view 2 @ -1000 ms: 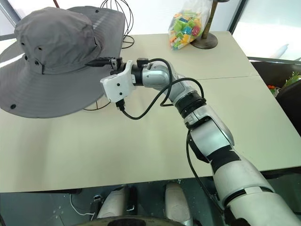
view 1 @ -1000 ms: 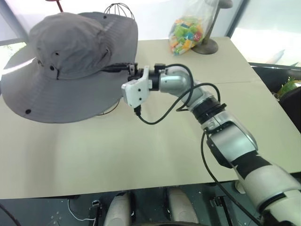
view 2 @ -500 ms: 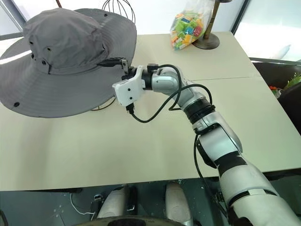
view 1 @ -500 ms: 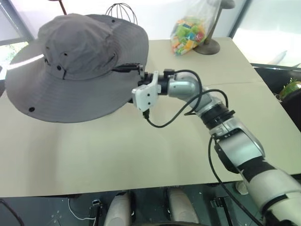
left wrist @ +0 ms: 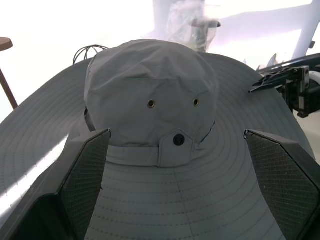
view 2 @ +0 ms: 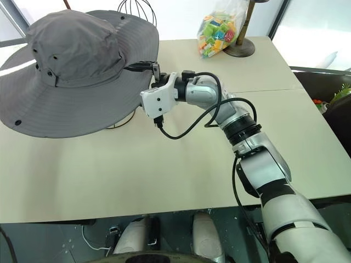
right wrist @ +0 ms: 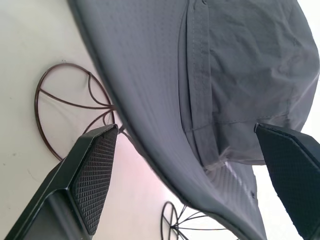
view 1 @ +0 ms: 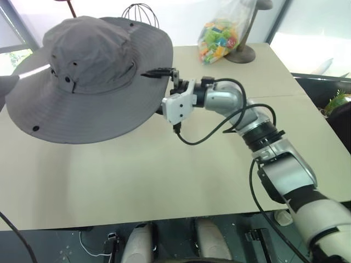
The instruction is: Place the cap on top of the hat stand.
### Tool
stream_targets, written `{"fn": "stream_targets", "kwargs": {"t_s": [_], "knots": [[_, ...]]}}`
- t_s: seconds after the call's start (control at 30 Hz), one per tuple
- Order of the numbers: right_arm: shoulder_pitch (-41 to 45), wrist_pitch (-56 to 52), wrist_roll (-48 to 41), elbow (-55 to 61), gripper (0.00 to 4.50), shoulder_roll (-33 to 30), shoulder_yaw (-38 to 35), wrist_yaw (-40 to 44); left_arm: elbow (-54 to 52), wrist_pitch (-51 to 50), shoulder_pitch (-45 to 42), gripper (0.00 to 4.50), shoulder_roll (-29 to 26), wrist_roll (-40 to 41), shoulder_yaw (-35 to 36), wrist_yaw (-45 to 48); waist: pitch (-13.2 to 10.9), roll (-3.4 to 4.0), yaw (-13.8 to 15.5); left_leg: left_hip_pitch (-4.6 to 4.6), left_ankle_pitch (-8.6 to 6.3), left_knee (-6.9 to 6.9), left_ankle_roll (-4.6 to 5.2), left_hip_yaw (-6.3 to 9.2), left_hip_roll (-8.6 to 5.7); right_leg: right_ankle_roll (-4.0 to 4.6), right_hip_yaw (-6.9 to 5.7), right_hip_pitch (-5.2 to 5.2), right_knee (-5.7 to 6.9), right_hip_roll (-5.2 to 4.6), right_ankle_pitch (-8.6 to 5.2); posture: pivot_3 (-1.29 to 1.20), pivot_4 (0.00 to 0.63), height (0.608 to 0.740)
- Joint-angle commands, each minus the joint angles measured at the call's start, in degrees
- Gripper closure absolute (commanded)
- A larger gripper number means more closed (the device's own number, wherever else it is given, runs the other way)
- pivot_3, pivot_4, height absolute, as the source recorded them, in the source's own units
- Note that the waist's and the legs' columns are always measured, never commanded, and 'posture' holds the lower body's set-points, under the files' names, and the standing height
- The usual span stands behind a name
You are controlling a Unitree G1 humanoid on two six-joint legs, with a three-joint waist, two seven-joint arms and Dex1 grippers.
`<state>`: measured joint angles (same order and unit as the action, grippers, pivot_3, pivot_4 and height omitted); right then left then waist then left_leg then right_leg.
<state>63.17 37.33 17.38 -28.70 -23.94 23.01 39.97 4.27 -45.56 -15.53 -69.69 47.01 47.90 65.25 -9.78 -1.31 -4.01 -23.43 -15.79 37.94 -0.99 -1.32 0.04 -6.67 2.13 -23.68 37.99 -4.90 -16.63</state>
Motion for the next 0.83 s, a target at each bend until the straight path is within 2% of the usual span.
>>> {"fn": "stream_targets", "kwargs": {"t_s": [0.03,0.17,0.33,0.53,0.7,0.83], "knots": [[-1.12,-4.29,-9.88,6.92,0.04,-5.06,-6.18,6.41,1.36,2.09,1.19,0.0,-2.41,-2.49,2.64,1.7,-0.01,-0.02,0.19,-0.01,0.0,0.0,0.01,0.01,0.0,0.0,-0.01,0.03,-0.01,-0.01,0.0,0.0,0.15,0.739],[-3.48,-14.87,-23.28,12.26,0.04,-13.23,-11.03,19.65,3.31,2.67,5.56,0.0,-2.57,-5.59,8.15,3.51,-0.04,-0.04,0.16,-0.01,-0.04,0.03,0.07,0.01,-0.01,0.0,-0.04,0.11,-0.04,-0.03,0.0,0.0,0.15,0.739],[-1.41,-37.38,-36.36,11.39,0.04,-20.92,-17.09,32.74,3.24,2.39,12.01,0.0,-1.9,-8.68,16.02,5.97,-0.07,-0.02,0.02,0.01,-0.07,0.03,0.13,0.01,0.06,0.0,-0.08,0.12,-0.17,-0.04,0.0,0.0,0.15,0.739],[5.23,-51.88,-38.73,1.08,0.04,-25.29,-18.93,42.67,3.02,1.34,19.88,0.0,-0.43,-11.05,24.61,9.0,-0.16,0.13,0.07,0.02,-0.09,-0.02,0.17,-0.07,0.11,0.03,-0.08,0.11,-0.28,-0.15,-0.02,0.0,0.15,0.739],[10.02,-57.01,-39.41,-3.12,0.04,-23.81,-21.04,43.96,3.13,0.53,22.88,0.0,0.05,-11.4,27.94,9.26,-0.19,0.17,0.04,0.02,-0.1,-0.04,0.15,-0.08,0.13,0.04,-0.08,0.08,-0.32,-0.23,-0.02,0.0,0.15,0.739],[10.98,-58.58,-39.17,-3.82,0.04,-22.86,-21.84,44.44,1.27,0.63,23.83,0.0,0.65,-10.91,27.59,9.59,-0.19,0.16,0.09,0.01,-0.1,-0.09,0.13,-0.1,0.1,0.04,-0.12,0.06,-0.34,-0.36,-0.02,0.0,0.15,0.739]]}}
